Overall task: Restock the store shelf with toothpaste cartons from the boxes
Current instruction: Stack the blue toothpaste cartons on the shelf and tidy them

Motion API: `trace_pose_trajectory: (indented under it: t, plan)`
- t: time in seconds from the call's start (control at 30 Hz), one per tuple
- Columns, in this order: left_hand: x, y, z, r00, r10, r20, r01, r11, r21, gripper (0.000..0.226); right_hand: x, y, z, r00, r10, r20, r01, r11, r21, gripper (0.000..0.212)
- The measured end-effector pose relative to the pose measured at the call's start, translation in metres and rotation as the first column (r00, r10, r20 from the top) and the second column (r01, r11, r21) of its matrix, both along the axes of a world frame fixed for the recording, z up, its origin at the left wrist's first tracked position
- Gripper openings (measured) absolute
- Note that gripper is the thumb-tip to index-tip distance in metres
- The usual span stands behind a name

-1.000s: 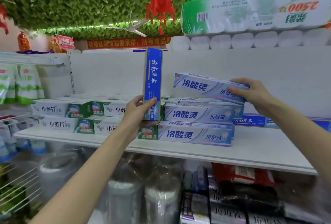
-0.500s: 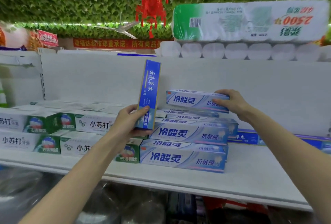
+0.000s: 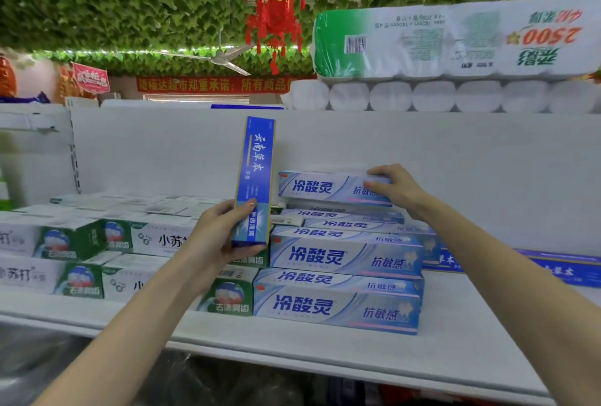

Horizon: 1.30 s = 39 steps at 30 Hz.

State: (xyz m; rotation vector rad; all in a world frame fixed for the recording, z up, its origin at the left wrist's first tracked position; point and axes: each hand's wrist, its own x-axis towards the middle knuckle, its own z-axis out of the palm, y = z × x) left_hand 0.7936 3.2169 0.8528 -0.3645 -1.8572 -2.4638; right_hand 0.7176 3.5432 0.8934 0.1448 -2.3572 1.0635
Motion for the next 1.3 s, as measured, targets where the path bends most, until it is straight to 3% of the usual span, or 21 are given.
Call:
trace_pose_trajectory:
  t: [0.13,0.23,0.33,0.43,0.53,0.67,0.77,0.93,1.1,1.3]
  plan:
    - [0.000,0.001,0.003,1.000,0.014,-0.013,-0.014,1.000,0.005,0.026,-0.005,0.002,-0.001,0.991,-0.130,0.015,0.130,0.991,-0.018,0.036]
    - [0.001,0.009,0.007,1.000,0.011,-0.023,-0.010,1.000,0.016,0.014,0.016,-0.002,0.004,0.994,-0.108,-0.010,0.108,0.994,-0.023,0.028]
    - [0.006,0.023,0.012,1.000,-0.005,-0.028,0.006,1.000,0.030,0.011,0.053,-0.027,0.015,0.994,0.105,0.004,-0.103,0.981,-0.162,0.017]
    - [0.014,0.045,0.019,0.998,-0.058,-0.038,0.062,0.994,0.086,0.014,0.087,-0.058,0.024,0.905,0.390,0.170,-0.328,0.893,-0.308,0.037]
    - [0.025,0.069,0.026,0.989,-0.116,-0.089,0.125,0.985,0.116,0.021,0.108,-0.078,0.022,0.767,0.556,0.321,-0.437,0.818,-0.373,0.057]
    - [0.038,0.091,0.032,0.975,-0.172,-0.142,0.195,0.967,0.165,0.026,0.121,-0.086,0.013,0.741,0.637,0.212,-0.504,0.737,-0.450,0.046]
    - [0.043,0.097,0.038,0.960,-0.222,-0.172,0.246,0.960,0.132,0.027,0.128,-0.076,0.011,0.766,0.630,0.126,-0.510,0.715,-0.477,0.043]
    - [0.044,0.113,0.048,0.943,-0.266,-0.201,0.251,0.963,-0.096,0.031,0.149,-0.046,0.011,0.824,0.565,0.054,-0.478,0.742,-0.471,0.036]
    - [0.055,0.155,0.046,0.907,-0.356,-0.228,0.313,0.928,-0.204,0.029,0.183,0.001,0.012,0.947,0.322,-0.011,-0.289,0.832,-0.473,0.022]
    - [0.083,0.226,0.026,0.845,-0.473,-0.249,0.383,0.861,-0.333,0.020,0.246,0.089,-0.006,0.999,0.027,-0.035,-0.040,0.873,-0.486,0.019]
